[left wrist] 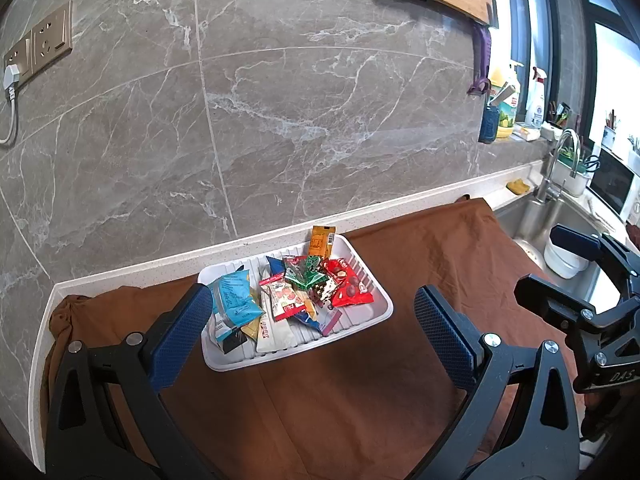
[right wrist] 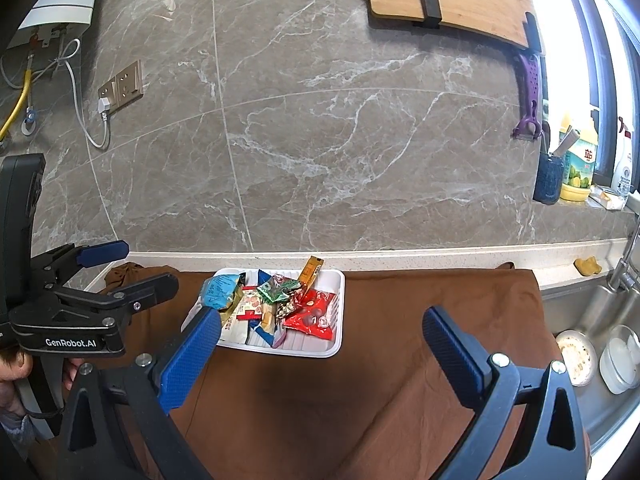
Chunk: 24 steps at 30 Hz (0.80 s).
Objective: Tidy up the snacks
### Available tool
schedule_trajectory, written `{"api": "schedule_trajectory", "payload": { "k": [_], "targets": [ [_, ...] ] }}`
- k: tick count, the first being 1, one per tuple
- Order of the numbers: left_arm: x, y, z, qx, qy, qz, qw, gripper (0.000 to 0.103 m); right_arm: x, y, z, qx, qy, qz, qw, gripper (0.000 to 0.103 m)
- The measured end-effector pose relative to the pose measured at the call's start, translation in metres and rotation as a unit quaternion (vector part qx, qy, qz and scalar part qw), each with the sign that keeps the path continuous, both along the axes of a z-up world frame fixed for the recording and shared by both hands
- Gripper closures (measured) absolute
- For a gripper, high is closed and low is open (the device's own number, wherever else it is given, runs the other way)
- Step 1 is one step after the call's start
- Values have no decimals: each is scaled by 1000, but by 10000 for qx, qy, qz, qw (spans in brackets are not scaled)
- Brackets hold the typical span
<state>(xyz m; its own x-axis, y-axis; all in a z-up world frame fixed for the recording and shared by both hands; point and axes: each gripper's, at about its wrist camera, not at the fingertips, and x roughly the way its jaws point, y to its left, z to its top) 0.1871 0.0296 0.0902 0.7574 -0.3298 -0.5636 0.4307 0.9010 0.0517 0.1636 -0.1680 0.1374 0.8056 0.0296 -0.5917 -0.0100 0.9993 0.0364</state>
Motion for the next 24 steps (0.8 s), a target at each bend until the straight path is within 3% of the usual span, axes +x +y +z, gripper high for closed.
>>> {"api": "schedule_trajectory", "payload": {
  "k": [24],
  "targets": [
    [2, -2, -1, 18, 3, -33, 10000, 0, 0, 0, -1, 18, 25, -34, 10000, 0]
  ]
}}
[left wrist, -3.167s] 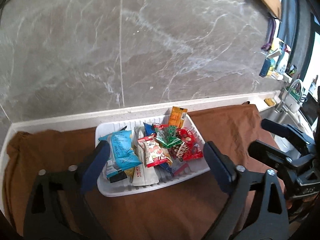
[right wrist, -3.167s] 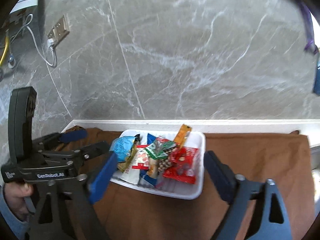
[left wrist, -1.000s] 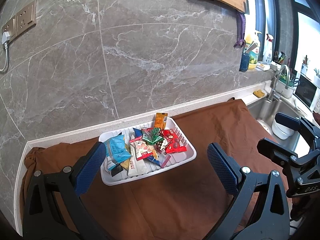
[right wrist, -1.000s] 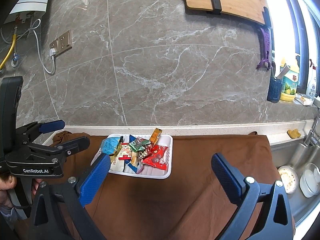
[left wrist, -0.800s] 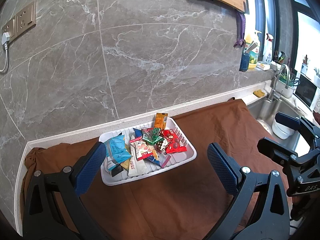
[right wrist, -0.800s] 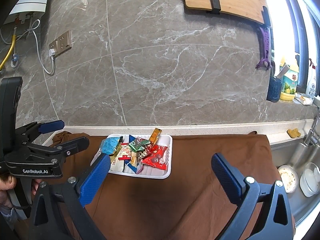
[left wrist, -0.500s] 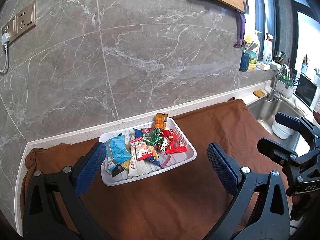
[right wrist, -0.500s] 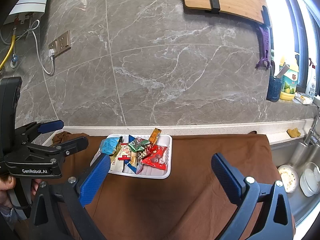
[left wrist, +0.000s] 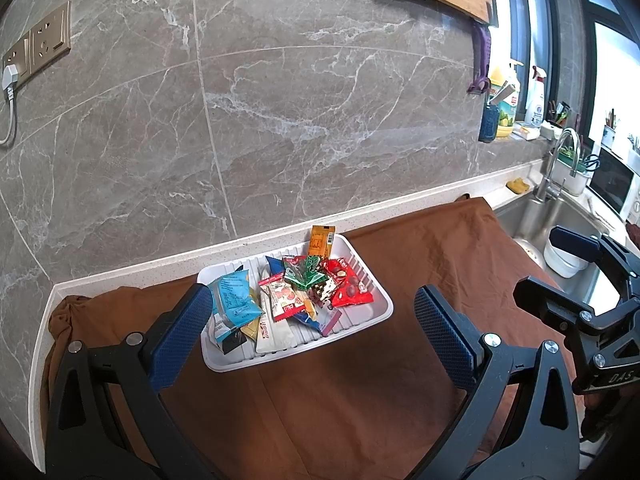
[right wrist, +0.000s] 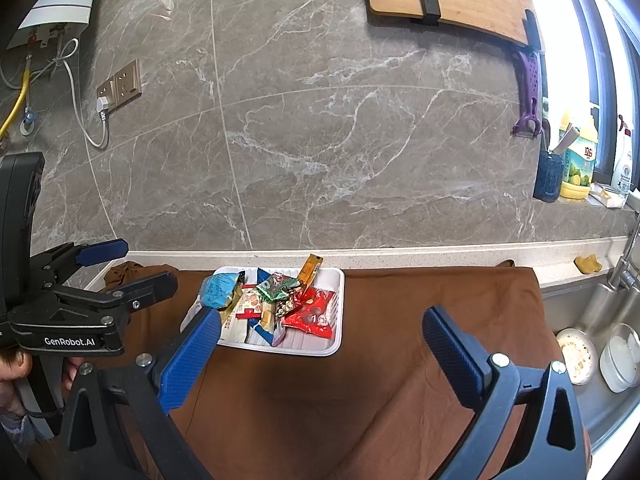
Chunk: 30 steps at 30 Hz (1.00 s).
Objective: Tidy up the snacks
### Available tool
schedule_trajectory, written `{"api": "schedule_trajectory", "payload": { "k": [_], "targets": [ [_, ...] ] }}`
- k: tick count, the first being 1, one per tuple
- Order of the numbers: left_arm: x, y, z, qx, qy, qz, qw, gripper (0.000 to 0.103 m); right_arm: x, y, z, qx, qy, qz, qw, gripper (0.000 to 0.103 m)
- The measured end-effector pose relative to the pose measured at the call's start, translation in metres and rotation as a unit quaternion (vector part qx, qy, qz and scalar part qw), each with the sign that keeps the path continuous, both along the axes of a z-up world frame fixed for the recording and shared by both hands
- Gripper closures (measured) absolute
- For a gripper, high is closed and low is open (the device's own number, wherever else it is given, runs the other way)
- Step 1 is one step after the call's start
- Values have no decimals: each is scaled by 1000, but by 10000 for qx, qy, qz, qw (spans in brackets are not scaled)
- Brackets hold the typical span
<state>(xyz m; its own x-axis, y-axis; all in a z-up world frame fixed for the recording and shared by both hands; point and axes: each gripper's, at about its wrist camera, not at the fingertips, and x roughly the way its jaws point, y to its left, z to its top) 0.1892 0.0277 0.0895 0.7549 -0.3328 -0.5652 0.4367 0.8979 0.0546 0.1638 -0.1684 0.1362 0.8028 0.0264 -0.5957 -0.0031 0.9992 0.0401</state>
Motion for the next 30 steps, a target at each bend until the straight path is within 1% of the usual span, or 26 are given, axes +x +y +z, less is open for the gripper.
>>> {"api": "schedule_trajectory", "payload": {
  "k": [17, 20, 22, 24, 28, 30],
  "targets": [
    [1, 0, 0, -23, 2, -10, 10000, 0, 0, -1, -1, 6, 6, -5, 10000, 0],
    [2, 0, -2, 32, -13, -11, 10000, 0, 0, -1, -1, 6, 9, -6, 10000, 0],
    [-1, -1, -2, 145, -121, 13, 9998, 0, 0, -1, -1, 16, 18, -16, 10000, 0],
    [-4, -6, -3, 403, -347, 162, 9985, 0, -1, -1, -3, 28, 23, -30, 10000, 0],
    [-13, -16, -6, 858, -808, 400, 9922, 0, -2, -1, -4, 30, 21, -40, 10000, 0],
    [-15, -18, -7, 802, -837, 340, 9927, 0, -3, -1, -5, 54, 33, -56, 10000, 0]
  ]
}}
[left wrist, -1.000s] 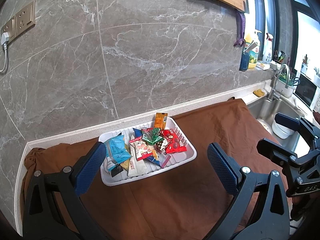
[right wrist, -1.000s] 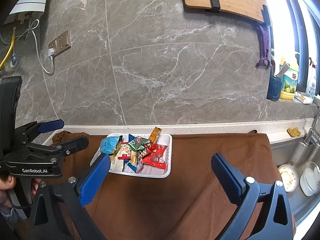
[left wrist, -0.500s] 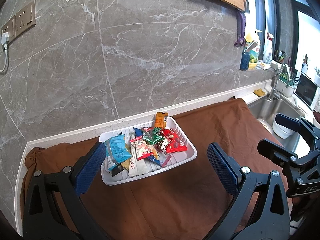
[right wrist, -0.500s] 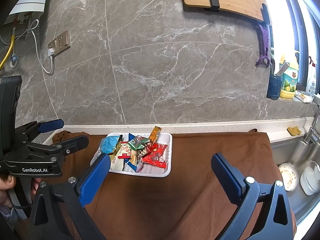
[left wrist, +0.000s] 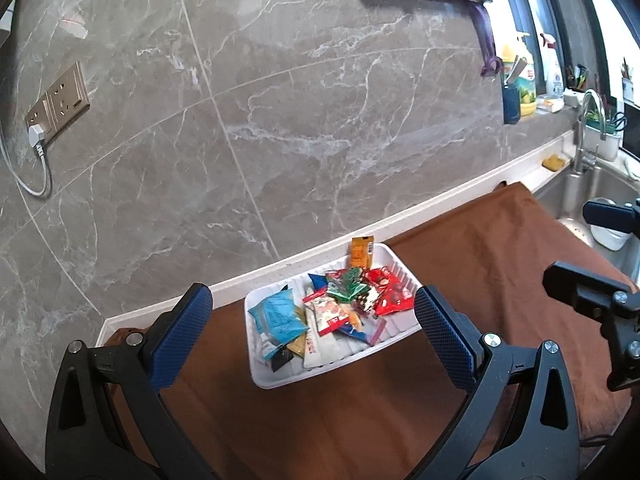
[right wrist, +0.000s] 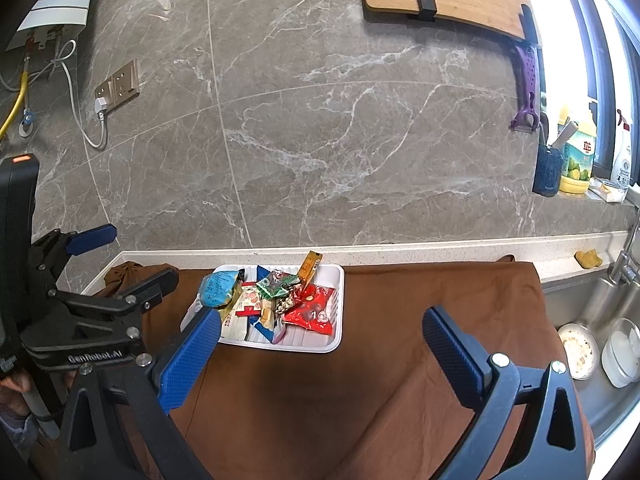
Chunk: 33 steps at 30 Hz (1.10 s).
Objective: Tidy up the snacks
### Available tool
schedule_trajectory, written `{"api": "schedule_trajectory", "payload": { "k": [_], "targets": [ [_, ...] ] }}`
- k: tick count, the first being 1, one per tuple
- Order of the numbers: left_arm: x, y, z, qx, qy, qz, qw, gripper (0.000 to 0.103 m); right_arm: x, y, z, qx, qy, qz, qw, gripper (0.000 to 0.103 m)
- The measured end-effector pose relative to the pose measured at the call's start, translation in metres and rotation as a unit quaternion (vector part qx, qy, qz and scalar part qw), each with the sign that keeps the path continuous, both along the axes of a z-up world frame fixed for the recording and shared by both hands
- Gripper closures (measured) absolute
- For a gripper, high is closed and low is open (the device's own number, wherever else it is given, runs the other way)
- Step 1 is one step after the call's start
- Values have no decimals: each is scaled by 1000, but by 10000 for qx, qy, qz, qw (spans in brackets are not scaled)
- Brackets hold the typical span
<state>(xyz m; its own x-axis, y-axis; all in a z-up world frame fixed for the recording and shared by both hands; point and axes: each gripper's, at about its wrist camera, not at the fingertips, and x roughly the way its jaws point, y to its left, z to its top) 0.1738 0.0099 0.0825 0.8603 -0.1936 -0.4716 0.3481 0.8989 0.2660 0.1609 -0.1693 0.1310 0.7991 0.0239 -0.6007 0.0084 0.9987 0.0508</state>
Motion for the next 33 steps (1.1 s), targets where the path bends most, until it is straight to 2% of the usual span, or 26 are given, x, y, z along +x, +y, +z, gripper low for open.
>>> {"api": "schedule_trajectory", "payload": {
  "k": [3, 13, 22, 28, 33],
  "targets": [
    [-2, 2, 0, -235, 48, -160, 9996, 0, -2, -1, -2, 39, 30, -39, 10000, 0],
    [-2, 6, -6, -586, 230, -379, 9973, 1, -4, -3, -6, 122, 113, -97, 9998, 0],
    [-9, -4, -10, -108, -179, -116, 9997, 0, -4, 1, -10, 178, 200, -73, 9996, 0],
    [-12, -2, -16, -115, -172, -77, 9998, 1, -4, -2, -12, 250, 256, -122, 9993, 0],
    [-3, 6, -22, -263, 128, 21, 9996, 1, -5, -2, -18, 296, 356, -153, 9988, 0]
  ]
}}
